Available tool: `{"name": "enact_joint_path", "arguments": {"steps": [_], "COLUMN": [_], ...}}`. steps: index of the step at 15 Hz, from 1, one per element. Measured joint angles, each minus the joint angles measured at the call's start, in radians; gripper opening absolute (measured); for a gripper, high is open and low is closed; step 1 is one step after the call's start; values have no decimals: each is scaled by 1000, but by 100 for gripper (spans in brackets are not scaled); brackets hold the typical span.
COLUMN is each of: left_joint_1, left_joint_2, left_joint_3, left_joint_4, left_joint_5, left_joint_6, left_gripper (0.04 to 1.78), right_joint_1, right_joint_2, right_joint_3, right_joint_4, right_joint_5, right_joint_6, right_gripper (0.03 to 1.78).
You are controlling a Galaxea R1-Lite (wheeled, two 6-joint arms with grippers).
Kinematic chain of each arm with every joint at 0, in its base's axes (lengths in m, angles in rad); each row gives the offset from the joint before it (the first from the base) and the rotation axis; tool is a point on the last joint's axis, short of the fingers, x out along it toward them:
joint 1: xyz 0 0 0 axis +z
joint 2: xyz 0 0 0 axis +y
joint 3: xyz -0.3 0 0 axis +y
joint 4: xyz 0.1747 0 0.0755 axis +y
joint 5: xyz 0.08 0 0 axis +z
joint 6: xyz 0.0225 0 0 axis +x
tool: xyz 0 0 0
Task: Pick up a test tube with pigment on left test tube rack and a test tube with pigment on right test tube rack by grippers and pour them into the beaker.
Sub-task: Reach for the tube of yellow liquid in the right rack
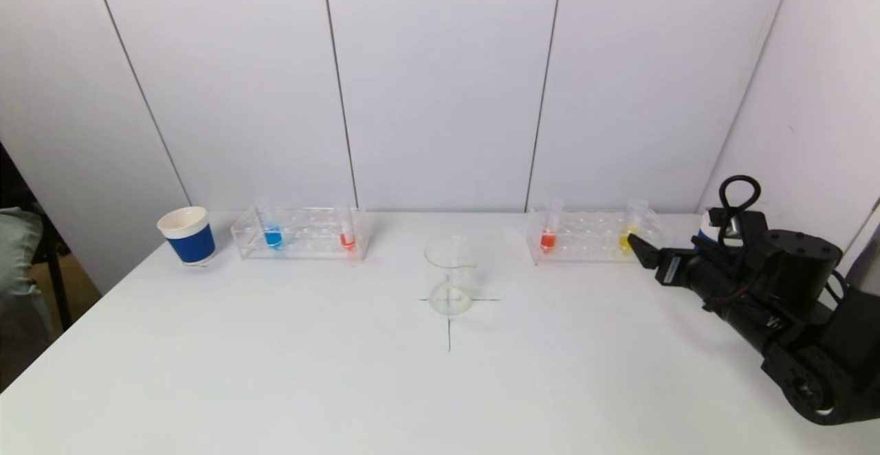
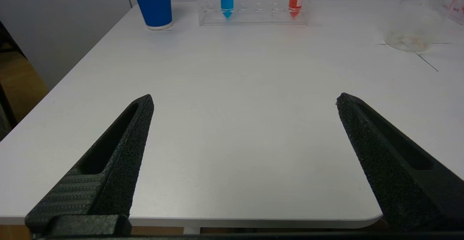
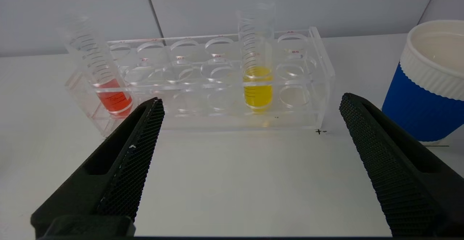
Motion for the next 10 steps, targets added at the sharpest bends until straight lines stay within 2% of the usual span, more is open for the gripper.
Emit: {"name": "enact_joint_path", "arguments": {"steps": [10], "left_joint_1": [0], "left_joint_2": [0], "left_joint_3": [0], "left_joint_4": [0], "left_joint_5": [0], "left_joint_6": [0], "left_gripper": [176], "right_joint_1": [-3], "right_joint_2": [104], "right_joint_3": [-124], "right_joint_4": [0], "right_joint_5": [-13], "right_joint_6": [-3], "right_gripper": [176]}}
